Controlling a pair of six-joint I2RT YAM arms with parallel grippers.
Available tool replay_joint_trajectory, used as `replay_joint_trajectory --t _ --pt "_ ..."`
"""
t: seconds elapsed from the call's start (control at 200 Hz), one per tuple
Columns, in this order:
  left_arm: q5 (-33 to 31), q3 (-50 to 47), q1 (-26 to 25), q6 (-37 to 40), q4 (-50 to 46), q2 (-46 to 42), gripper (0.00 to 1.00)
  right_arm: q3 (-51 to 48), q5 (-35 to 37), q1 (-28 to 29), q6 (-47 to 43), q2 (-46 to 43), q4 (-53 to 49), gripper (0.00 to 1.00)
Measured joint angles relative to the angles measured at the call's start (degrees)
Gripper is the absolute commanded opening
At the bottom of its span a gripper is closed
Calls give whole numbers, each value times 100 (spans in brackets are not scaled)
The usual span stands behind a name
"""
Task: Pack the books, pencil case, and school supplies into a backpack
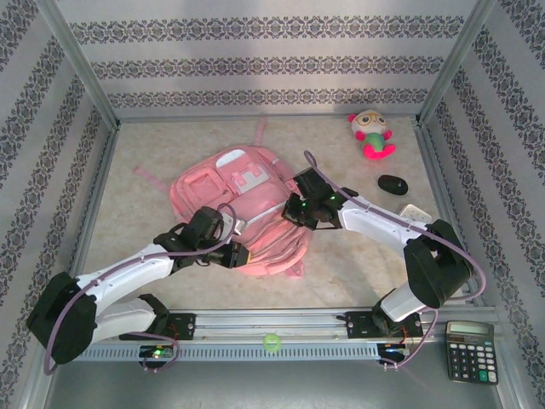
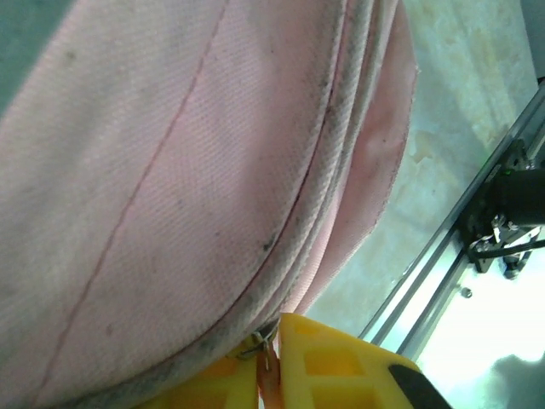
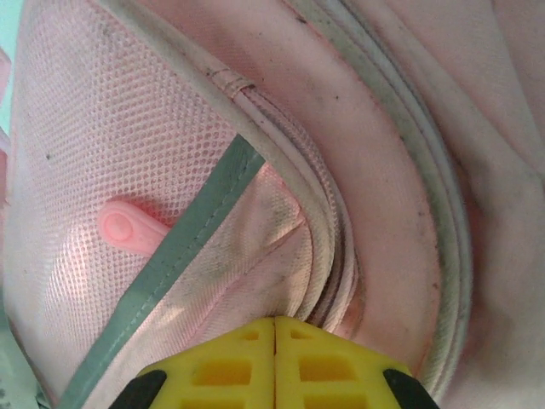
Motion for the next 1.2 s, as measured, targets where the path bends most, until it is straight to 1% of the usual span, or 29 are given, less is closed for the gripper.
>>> replay_joint_trajectory --t 0.095,0.135,0.175,0.215,0.28,0.33,0.385,0.5,0.605,0.67,0.744,0.804,0.874,0.989,1.114,1.174,1.199 --pt "24 129 -166 -275 181 267 26 -175 92 -2 153 -83 339 7" --pt "39 236 -199 -317 181 363 32 -214 92 -15 155 -118 448 8" --pt "50 345 -225 -306 175 420 42 -236 90 -39 144 -157 535 10" --pt "63 455 -229 -280 166 437 50 -245 66 -98 74 -205 597 16" --pt "61 669 -256 -76 98 415 61 -245 -57 -267 -133 -293 693 31" --pt "57 870 -256 151 -11 367 64 -243 -212 -444 -404 -354 734 41" --pt "28 1115 -247 538 -210 271 67 -223 -431 -634 -767 -385 710 45" --pt "-94 1635 -175 1578 -813 -35 70 -175 -673 -896 -1515 -509 522 46" --pt "-428 1921 -74 2957 -1370 -343 72 -192 -743 -824 -2260 -933 332 45" --pt "-767 1906 -57 3930 -1537 -487 73 -273 -713 -573 -2844 -1333 334 44" --pt "-1099 1766 -20 4988 -1537 -501 74 -487 -647 -52 -3731 -1847 450 44" --pt "-1360 1639 42 5698 -1526 -389 76 -697 -656 350 -4382 -2157 551 44" --pt "-1519 1513 109 6417 -1491 -142 77 -966 -680 717 -5108 -2380 649 43" --pt "-1617 1290 195 7215 -1196 221 77 -1434 -675 870 -6011 -2459 839 42" --pt "-1670 1180 205 7615 -776 511 77 -1805 -671 903 -6647 -2380 1060 43" --pt "-1679 1158 227 7681 -516 619 73 -1912 -673 903 -6867 -2297 1235 44" --pt "-1674 1145 243 7694 -411 649 69 -1952 -675 903 -6955 -2262 1314 44"
